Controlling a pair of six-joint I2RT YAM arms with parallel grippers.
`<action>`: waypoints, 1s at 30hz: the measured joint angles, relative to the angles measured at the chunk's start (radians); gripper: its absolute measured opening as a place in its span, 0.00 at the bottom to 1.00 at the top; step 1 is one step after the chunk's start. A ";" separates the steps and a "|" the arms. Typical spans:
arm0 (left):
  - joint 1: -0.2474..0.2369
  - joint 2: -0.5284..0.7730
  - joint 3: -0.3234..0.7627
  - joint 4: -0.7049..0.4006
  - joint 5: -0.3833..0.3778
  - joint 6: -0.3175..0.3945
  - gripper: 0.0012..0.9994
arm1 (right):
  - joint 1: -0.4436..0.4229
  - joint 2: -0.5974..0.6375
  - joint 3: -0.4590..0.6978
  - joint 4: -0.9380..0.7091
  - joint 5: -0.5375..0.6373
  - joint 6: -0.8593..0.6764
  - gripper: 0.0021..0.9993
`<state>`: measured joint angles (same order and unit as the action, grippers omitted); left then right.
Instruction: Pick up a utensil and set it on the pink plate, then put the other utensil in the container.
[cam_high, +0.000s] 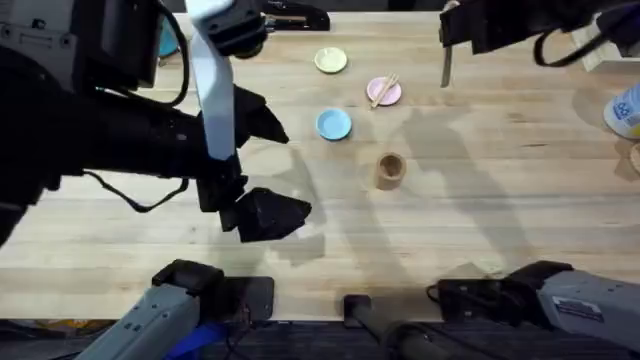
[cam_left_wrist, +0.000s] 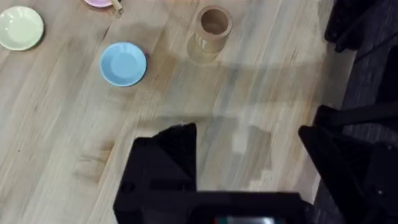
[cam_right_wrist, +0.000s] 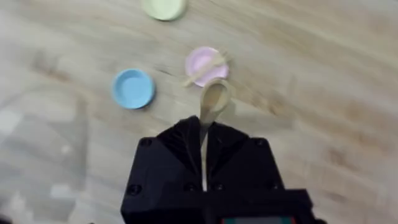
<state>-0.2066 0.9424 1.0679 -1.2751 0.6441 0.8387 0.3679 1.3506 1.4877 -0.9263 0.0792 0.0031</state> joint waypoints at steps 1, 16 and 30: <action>0.000 0.000 0.000 0.000 0.000 0.000 1.00 | 0.000 -0.011 0.000 0.004 -0.034 -0.037 0.03; 0.000 0.000 0.000 0.000 0.000 0.000 1.00 | -0.013 -0.035 0.000 -0.002 -0.332 -0.316 0.03; 0.000 0.000 0.000 0.000 0.000 0.000 1.00 | -0.083 -0.166 -0.289 0.303 -0.646 -0.626 0.03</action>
<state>-0.2066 0.9424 1.0679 -1.2755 0.6441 0.8387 0.2846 1.1850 1.1988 -0.6238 -0.5666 -0.6225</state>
